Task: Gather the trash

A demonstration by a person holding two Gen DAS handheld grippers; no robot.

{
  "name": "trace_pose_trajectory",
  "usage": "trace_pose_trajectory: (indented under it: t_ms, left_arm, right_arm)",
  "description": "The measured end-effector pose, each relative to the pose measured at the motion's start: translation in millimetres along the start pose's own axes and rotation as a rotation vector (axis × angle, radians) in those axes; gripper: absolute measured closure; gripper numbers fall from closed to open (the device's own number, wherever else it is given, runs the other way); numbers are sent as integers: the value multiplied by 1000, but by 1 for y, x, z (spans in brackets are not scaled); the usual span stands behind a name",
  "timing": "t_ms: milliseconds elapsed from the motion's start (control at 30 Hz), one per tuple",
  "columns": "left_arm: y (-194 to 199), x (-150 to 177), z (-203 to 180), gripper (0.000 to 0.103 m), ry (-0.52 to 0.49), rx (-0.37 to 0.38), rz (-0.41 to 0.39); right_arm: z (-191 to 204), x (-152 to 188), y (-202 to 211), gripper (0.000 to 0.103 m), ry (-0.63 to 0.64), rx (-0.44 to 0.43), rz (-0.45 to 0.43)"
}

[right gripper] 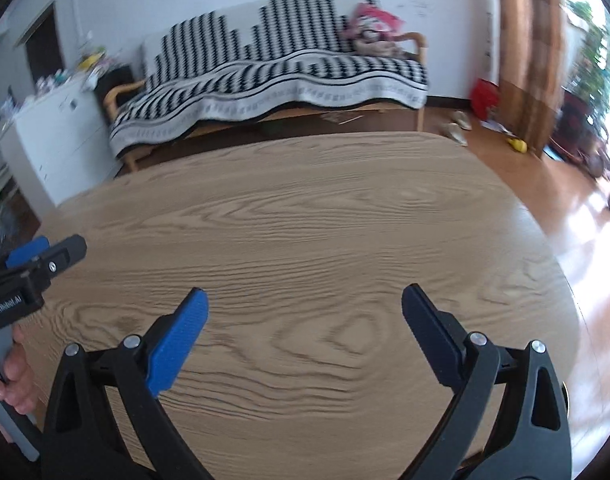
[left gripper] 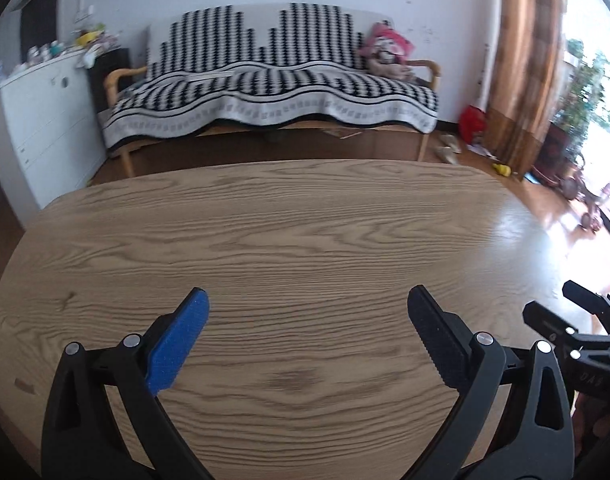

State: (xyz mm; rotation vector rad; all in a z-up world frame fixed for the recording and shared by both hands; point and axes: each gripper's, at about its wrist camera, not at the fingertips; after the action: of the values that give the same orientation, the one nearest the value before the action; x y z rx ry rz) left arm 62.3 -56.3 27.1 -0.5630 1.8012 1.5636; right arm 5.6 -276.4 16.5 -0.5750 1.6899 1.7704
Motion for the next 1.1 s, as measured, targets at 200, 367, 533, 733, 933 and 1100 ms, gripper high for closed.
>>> trace_pose_trajectory:
  t_ms: [200, 367, 533, 733, 933, 1100]
  left_arm:
    - [-3, 1, 41, 7, 43, -56, -2]
    - [-3, 2, 53, 7, 53, -75, 2]
    - [-5, 0, 57, 7, 67, -78, 10]
    - [-4, 0, 52, 7, 52, -71, 8]
    - [-3, 0, 51, 7, 56, -70, 9]
    - [-3, 1, 51, 6, 56, -71, 11]
  right_arm:
    - [36, -3, -27, 9, 21, -28, 32]
    - [46, -3, -36, 9, 36, -38, 45]
    - [47, -3, -43, 9, 40, -35, 52]
    - [43, -3, -42, 9, 41, -36, 56]
    - [41, -4, -40, 9, 33, -36, 53]
    - [41, -6, -39, 9, 32, -33, 50]
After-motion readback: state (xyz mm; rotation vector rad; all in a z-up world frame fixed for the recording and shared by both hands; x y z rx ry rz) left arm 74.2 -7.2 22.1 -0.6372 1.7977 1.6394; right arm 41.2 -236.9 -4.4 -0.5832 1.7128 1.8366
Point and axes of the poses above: each gripper's, at about its wrist camera, not at the fingertips, and y roughly against the way its jaws point, z to its left, x to its underside, and after that the axes turned 1 degree about x, right-handed
